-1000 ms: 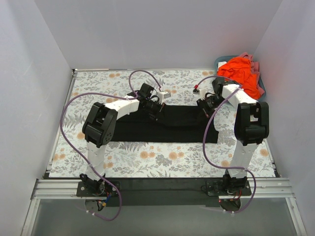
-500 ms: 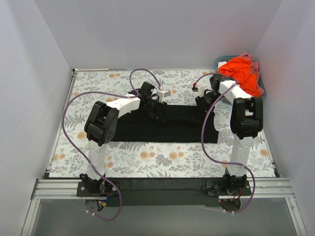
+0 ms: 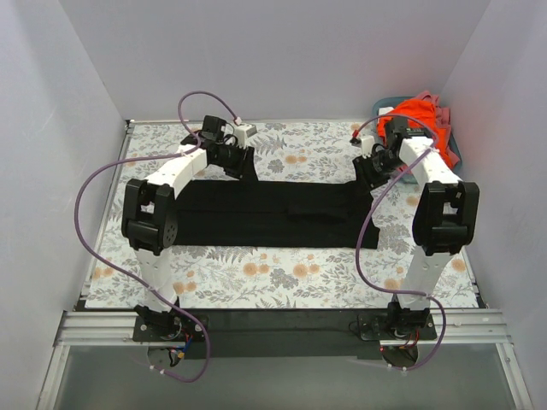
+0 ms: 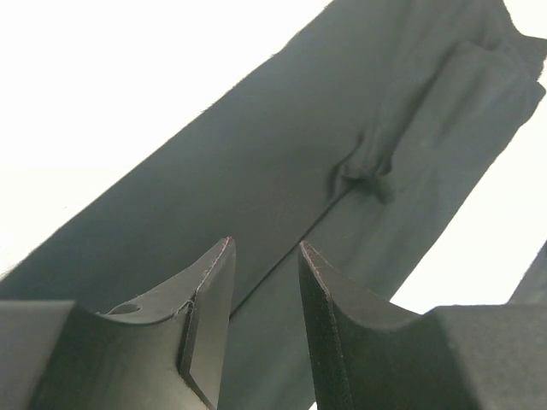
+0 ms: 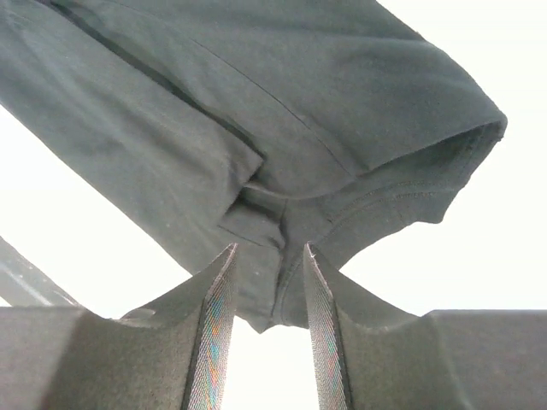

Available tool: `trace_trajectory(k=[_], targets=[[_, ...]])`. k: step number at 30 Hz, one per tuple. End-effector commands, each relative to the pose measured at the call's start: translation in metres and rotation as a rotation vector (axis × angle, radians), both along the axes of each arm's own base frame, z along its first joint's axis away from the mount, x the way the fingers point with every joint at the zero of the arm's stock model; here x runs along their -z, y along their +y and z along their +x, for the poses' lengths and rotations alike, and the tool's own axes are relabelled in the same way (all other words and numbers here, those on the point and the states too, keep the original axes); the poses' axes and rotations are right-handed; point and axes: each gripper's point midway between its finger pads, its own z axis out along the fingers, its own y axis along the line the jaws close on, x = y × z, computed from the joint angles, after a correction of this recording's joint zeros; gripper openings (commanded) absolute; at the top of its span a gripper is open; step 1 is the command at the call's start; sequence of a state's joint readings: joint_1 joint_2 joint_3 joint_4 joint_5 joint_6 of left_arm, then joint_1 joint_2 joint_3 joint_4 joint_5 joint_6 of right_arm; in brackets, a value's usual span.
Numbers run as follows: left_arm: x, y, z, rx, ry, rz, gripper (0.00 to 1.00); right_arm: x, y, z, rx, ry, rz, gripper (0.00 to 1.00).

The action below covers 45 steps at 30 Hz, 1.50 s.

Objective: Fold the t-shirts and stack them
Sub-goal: Fold the tshirt

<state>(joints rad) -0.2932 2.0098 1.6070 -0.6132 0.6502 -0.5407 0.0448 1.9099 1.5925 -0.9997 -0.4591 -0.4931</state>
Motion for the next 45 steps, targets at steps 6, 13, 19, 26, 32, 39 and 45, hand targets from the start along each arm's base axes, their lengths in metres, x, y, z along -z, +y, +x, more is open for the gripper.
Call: trace_trajectory(k=[6,13,19,26,32,39,45], targets=[[0.001,0.021,0.001,-0.023,-0.015,0.083,0.34,0.024,0.013,-0.024,-0.019,0.107,-0.061,0.41],[0.045,0.085,0.022,-0.105,0.053,0.28,0.34,0.059,0.004,-0.029,-0.04,0.134,-0.216,0.4],[0.077,0.134,0.014,-0.141,0.127,0.382,0.33,0.092,-0.002,-0.003,-0.069,0.15,-0.346,0.37],[0.102,0.181,-0.017,-0.191,0.22,0.424,0.31,0.108,-0.004,0.084,-0.08,0.013,-0.434,0.34],[0.105,0.217,-0.095,-0.247,0.328,0.403,0.29,0.082,0.022,0.234,-0.011,-0.441,-0.538,0.34],[0.017,0.191,-0.081,-0.257,0.13,0.242,0.33,-0.076,0.022,0.282,0.248,-0.908,-0.462,0.43],[-0.029,0.142,-0.049,-0.116,-0.059,0.186,0.34,-0.159,0.019,0.236,0.248,-0.964,-0.316,0.48]])
